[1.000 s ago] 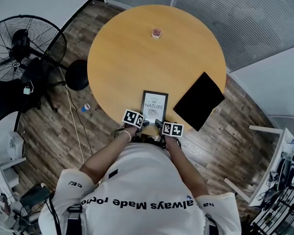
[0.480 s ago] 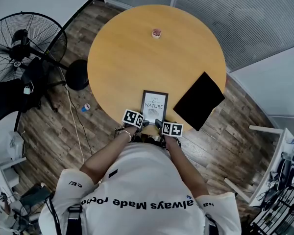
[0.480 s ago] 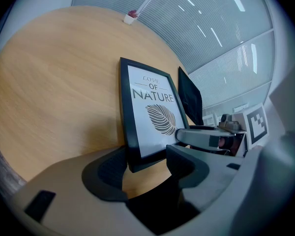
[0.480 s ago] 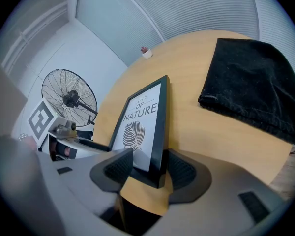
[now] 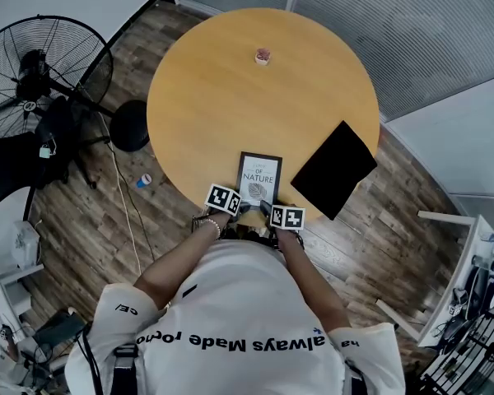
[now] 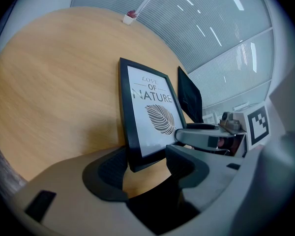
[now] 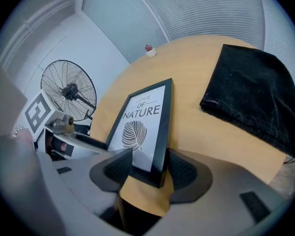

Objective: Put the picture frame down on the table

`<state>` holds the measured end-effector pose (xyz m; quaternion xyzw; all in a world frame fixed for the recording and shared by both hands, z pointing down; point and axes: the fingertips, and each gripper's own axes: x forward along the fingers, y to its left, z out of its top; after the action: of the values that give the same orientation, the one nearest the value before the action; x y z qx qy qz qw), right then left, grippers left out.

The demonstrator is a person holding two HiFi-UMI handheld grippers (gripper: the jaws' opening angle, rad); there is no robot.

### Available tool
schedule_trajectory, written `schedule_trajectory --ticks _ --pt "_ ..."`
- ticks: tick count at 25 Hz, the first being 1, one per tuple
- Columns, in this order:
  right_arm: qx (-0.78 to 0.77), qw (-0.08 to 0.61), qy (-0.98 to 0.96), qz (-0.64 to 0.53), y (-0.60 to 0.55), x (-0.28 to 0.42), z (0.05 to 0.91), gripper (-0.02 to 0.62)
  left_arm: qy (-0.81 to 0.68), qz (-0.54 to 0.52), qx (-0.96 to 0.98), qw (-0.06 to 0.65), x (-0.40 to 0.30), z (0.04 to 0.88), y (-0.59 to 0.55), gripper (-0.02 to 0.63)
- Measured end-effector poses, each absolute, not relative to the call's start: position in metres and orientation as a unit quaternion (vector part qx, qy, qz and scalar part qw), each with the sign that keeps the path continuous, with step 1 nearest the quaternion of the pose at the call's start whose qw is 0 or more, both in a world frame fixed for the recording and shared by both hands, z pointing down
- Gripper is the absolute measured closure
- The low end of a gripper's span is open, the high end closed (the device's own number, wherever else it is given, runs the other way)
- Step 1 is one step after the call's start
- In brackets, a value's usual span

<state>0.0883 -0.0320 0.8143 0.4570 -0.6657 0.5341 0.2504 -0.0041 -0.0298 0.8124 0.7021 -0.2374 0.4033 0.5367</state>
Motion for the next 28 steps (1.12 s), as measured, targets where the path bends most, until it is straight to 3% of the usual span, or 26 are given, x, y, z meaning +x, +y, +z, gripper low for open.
schedule_trajectory --ticks 28 --pt "0.462 0.258 -0.664 0.528 -0.0270 0.0914 0.8151 0.367 -0.237 0.389 0.705 0.544 -0.0030 0.8095 -0.0257 0.362"
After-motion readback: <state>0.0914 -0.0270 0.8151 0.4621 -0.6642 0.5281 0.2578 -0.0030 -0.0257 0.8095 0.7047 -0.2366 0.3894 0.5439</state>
